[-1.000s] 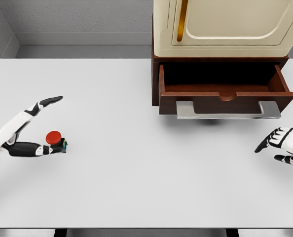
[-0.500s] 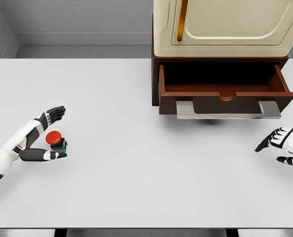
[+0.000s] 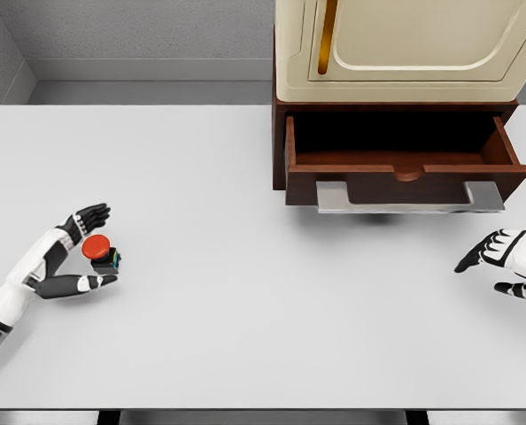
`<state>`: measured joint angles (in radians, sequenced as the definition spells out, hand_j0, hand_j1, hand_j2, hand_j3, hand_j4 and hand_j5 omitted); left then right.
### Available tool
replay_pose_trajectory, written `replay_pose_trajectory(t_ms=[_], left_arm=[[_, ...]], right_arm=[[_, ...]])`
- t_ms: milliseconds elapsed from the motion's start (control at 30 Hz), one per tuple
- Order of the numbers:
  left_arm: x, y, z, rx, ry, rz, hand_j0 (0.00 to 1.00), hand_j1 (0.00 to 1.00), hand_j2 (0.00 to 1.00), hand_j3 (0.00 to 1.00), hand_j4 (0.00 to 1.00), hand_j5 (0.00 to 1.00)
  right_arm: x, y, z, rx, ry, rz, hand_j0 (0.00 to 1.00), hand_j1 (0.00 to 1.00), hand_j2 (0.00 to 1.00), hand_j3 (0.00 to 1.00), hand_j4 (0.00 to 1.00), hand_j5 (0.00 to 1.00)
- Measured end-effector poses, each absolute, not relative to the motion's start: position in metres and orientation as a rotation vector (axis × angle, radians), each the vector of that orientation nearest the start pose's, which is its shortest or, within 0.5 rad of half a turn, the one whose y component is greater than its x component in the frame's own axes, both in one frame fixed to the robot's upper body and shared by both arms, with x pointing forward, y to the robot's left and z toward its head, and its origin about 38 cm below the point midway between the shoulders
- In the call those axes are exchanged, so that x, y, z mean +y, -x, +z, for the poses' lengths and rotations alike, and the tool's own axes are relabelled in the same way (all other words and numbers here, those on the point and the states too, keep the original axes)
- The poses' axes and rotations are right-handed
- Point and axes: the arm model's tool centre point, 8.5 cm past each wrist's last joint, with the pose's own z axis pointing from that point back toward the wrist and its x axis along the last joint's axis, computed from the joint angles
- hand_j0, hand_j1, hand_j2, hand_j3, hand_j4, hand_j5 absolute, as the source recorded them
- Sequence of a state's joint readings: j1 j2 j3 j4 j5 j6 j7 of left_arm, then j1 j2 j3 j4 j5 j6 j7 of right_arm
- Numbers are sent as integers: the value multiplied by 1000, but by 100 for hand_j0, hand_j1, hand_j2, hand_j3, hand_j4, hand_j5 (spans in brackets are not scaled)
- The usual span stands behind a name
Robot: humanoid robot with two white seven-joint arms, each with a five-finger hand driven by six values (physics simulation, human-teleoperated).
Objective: Put the switch into the drawer with left arm, and close the drawer with right arm
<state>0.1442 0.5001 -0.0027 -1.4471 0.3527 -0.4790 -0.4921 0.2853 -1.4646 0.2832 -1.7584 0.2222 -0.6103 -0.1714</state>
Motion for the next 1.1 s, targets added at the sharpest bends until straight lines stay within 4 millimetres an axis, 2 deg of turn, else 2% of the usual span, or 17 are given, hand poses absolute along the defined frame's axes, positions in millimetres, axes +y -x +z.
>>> replay_pose_trajectory(t_ms=[67, 267, 600, 867, 967, 1100], left_arm=[[370, -303, 71, -1704, 155, -640, 79, 79, 79, 79, 79, 79], [375, -300, 71, -1734, 137, -653, 79, 79, 79, 79, 79, 79], [376, -297, 56, -1686, 116, -688, 78, 78, 78, 78, 78, 78], [378, -296, 49, -1661, 106, -689, 52, 52, 52, 52, 52, 52], [378, -296, 49, -1660, 105, -688, 49, 49, 49, 49, 49, 49], [377, -296, 50, -1661, 103, -697, 49, 49, 49, 49, 49, 49]], right_arm=[[-417, -278, 203, -1449, 338, 1837, 70, 70, 70, 70, 70, 70], [-417, -278, 203, -1449, 337, 1837, 70, 70, 70, 70, 70, 70], [-417, -278, 203, -1448, 338, 1838, 70, 70, 70, 70, 70, 70], [-417, -277, 203, -1448, 336, 1838, 70, 70, 70, 70, 70, 70], [-417, -278, 203, -1449, 338, 1839, 70, 70, 70, 70, 70, 70], [-417, -278, 203, -1448, 339, 1839, 70, 70, 70, 70, 70, 70]])
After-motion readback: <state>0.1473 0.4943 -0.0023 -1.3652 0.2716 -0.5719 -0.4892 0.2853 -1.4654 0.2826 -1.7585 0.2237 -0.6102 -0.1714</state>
